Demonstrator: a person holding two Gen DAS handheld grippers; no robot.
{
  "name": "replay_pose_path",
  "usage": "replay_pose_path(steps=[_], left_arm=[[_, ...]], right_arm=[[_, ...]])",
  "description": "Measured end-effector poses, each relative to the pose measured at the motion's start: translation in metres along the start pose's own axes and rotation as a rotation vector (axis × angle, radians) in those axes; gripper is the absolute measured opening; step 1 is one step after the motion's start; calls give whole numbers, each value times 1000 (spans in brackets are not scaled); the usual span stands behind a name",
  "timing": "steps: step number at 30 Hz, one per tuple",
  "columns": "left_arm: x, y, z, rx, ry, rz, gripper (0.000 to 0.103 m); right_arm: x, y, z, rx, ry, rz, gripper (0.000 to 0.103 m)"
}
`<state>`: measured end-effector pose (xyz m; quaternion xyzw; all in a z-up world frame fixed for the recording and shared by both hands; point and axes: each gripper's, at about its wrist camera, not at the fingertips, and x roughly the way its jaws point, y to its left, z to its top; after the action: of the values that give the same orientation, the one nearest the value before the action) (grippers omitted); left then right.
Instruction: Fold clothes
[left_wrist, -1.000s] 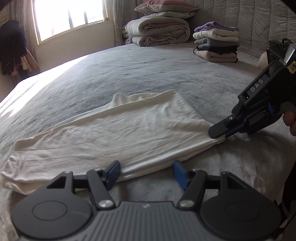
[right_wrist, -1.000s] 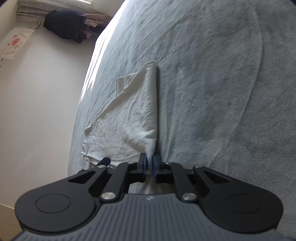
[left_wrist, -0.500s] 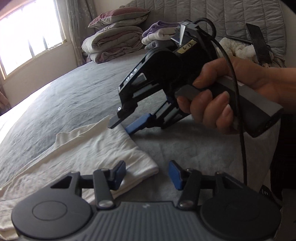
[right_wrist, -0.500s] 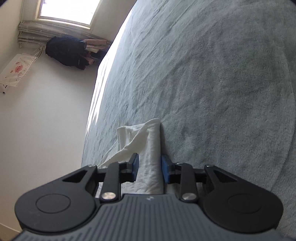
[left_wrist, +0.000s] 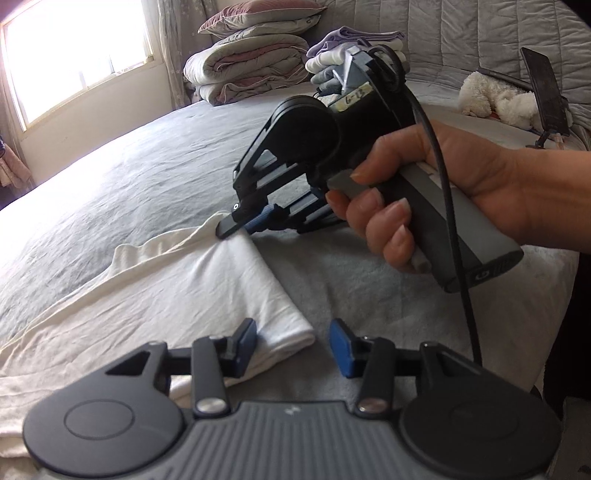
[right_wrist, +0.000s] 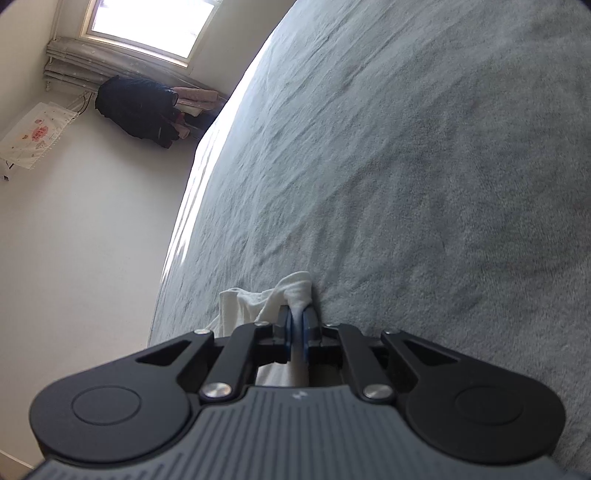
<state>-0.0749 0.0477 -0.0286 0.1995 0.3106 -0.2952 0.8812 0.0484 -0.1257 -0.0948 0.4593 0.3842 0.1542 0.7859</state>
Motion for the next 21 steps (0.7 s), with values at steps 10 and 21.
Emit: replay_pose_path(steps=[10, 21], left_arm=[[2, 18, 4, -180, 30, 49, 11], [-17, 34, 2, -402, -16, 49, 8]], right_arm=[[-4, 9, 21, 9, 17, -4, 7], [-5, 30, 20, -10, 22, -89, 7]])
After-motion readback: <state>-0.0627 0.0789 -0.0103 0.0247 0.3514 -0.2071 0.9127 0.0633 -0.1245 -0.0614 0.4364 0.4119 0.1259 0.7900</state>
